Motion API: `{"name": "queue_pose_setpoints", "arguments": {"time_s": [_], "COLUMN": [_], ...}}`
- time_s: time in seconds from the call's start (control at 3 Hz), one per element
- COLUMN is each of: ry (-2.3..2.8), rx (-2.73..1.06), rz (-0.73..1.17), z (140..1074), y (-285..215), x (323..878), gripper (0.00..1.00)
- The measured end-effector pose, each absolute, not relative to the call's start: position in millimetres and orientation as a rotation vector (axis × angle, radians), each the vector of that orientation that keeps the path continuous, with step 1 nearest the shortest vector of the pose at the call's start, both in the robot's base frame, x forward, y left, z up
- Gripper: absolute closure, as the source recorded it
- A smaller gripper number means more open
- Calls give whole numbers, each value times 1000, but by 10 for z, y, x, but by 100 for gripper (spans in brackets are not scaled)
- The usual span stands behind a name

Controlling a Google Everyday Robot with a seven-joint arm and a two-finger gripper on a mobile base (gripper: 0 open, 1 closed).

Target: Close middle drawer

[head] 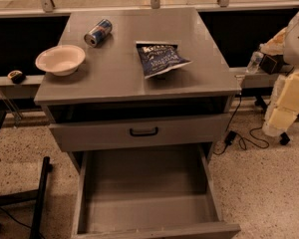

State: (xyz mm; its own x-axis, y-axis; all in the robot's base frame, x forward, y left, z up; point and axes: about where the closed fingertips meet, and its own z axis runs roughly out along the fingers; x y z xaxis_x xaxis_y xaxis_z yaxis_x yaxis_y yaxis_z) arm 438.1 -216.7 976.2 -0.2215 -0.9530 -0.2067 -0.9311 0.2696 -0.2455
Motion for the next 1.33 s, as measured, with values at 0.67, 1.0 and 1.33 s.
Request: {"name": "queue_pose_setpoints", "arguments": {"time_s": [0.67,1.0,1.33], "ry": [2236,2158,2072], "rx": [-1699,-1634,-1663], "rz": [-45,89,144], "z": [9409,8829,8210], "y": [-2145,-1830,-1662], "x": [4355,4009,3814], "gripper": [0,0,0]}}
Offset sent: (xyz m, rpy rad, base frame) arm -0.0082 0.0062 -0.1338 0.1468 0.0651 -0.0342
